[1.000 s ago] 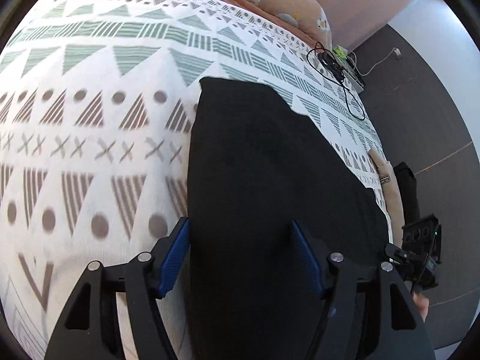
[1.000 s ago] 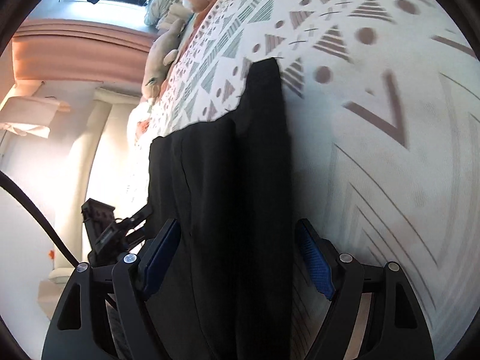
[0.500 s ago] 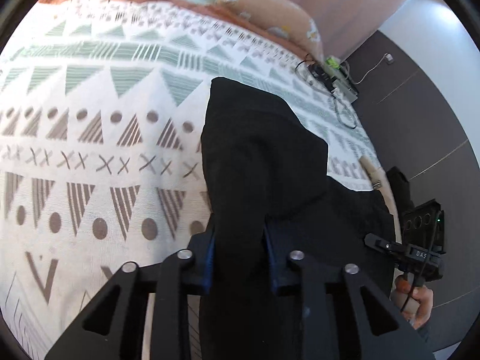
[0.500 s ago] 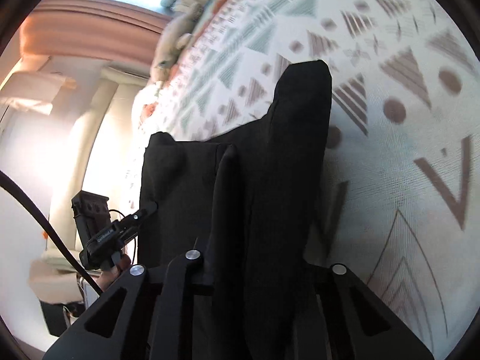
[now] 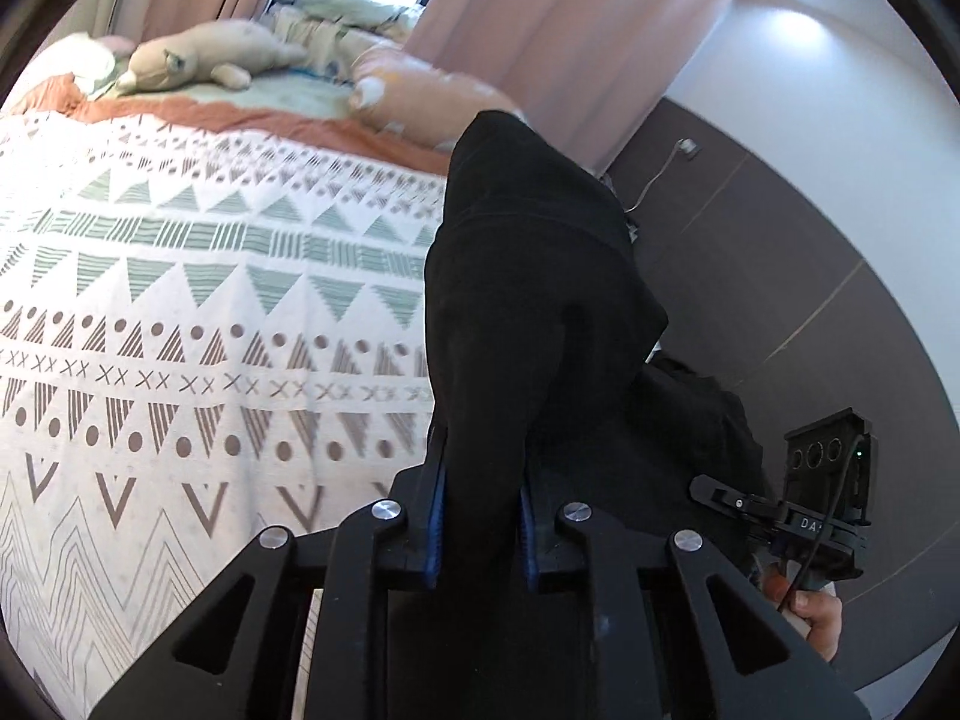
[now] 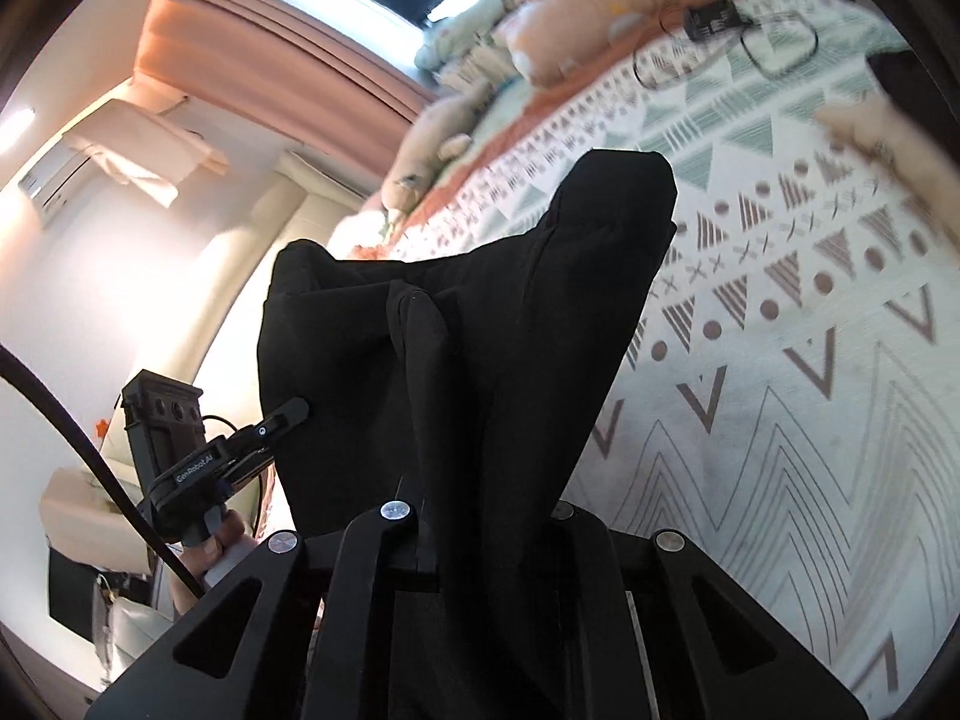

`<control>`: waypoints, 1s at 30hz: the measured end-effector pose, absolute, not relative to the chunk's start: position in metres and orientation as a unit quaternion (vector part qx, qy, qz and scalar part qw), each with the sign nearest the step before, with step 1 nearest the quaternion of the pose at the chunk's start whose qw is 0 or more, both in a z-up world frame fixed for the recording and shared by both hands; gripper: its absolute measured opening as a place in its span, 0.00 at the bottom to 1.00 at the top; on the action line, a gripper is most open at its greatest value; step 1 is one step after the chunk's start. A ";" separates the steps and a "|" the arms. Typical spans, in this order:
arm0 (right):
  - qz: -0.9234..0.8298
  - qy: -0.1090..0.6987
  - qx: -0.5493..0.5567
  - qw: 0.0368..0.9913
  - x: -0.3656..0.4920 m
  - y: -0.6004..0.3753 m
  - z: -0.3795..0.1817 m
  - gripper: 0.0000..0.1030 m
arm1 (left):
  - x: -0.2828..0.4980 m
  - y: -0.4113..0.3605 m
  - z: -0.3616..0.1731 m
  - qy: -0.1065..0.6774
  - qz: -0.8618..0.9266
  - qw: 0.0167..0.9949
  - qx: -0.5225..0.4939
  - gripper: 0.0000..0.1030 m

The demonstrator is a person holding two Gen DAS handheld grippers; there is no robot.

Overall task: Fold large clothes
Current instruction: 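Lift the folded jacket with both tools and carry it toward the clothes stack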

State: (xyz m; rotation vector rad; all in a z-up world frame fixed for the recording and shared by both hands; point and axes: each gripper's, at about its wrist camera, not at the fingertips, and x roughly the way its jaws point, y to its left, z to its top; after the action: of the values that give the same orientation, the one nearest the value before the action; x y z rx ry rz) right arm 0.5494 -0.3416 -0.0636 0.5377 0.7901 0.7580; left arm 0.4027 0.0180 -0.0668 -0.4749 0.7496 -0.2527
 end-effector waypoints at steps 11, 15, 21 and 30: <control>0.346 0.296 0.210 0.865 0.425 -0.394 0.011 0.09 | 0.323 -0.021 -0.004 0.310 -0.156 0.910 -0.226 0.18; 0.335 0.280 0.197 0.878 0.382 -0.413 0.036 0.09 | 0.294 -0.040 0.020 0.293 -0.170 0.915 -0.220 0.18; 0.323 0.261 0.188 0.890 0.327 -0.449 0.064 0.09 | 0.263 -0.069 0.047 0.278 -0.193 0.917 -0.212 0.18; 0.310 0.241 0.184 0.901 0.275 -0.501 0.082 0.09 | 0.233 -0.105 0.063 0.269 -0.218 0.915 -0.208 0.18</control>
State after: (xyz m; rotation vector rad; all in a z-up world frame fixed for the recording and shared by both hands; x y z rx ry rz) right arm 0.2747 -0.5012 0.0820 0.3815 0.4993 0.6411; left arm 0.2334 -0.1047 0.0630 -0.4273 0.5536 -0.4491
